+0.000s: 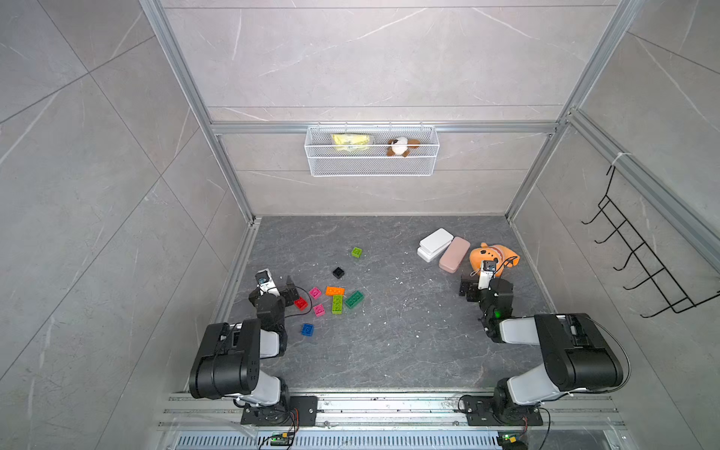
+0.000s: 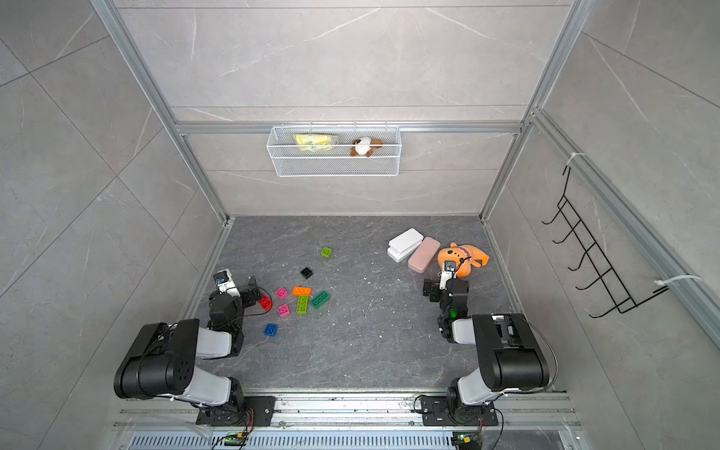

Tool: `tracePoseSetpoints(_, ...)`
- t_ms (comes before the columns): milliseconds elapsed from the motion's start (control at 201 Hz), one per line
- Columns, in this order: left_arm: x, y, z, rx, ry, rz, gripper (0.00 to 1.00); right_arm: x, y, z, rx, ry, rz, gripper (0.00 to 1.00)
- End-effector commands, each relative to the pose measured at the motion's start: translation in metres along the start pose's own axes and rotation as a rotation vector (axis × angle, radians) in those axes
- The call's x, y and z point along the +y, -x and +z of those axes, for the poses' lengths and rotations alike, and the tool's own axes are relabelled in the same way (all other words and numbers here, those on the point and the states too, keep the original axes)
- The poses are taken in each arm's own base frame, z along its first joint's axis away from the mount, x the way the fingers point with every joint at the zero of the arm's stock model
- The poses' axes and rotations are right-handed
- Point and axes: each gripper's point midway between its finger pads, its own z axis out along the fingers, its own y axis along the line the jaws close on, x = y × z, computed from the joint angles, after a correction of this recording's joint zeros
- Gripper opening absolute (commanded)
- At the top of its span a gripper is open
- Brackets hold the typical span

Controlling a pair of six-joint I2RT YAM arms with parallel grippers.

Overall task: Assemble a carrot with lego
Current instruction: Pick up the lego brick from the center of the board.

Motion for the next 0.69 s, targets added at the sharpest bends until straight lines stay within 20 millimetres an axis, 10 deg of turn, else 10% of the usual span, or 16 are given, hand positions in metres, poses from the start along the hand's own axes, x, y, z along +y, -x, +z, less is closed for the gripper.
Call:
tracePoseSetpoints(0,-0.001,0.011,0.004,-0.032,-0.004,-0.006,0.98,0.001,0.01,-0.001,-0.032,0.002,0.009,1.0)
tracePoseSetpoints(687,0.003,0.018,0.003,-0.052,0.026,-0.019,0.98,-0.01,0.017,-0.006,-0.054,-0.061,0.036,0.99)
